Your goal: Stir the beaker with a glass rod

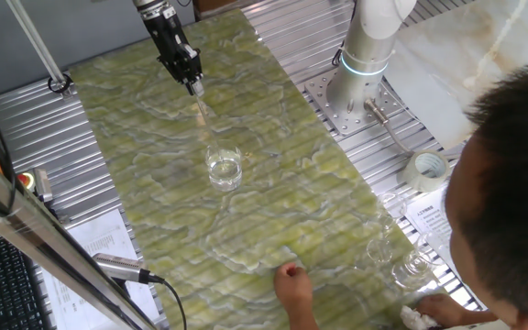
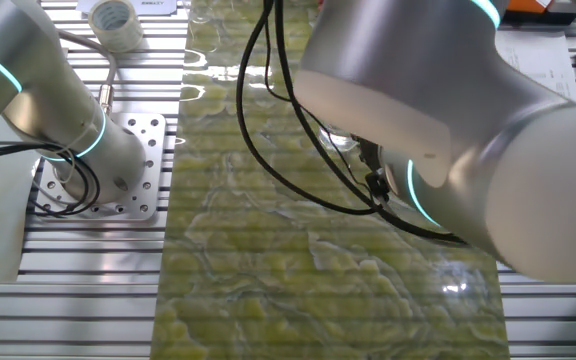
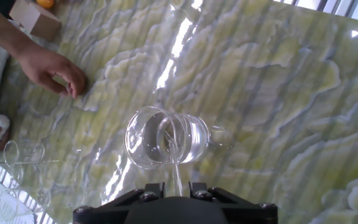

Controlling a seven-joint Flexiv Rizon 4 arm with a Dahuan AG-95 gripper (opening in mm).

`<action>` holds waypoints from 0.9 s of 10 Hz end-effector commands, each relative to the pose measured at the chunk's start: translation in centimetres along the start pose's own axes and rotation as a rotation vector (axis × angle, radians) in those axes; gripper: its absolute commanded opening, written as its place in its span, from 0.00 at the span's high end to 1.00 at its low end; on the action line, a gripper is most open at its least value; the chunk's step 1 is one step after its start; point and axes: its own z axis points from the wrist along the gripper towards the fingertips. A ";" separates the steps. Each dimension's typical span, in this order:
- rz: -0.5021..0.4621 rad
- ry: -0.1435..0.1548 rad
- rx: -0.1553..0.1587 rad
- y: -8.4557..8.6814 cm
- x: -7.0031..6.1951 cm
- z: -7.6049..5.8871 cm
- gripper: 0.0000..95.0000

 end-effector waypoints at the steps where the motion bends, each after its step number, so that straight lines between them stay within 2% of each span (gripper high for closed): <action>1: -0.004 -0.006 -0.008 0.0 0.0 0.0 0.80; 4: -0.006 -0.012 -0.007 0.1 0.0 0.0 0.80; 5: -0.009 -0.016 -0.011 0.1 0.0 0.0 1.00; 9: -0.007 -0.019 -0.016 0.1 -0.1 0.1 1.00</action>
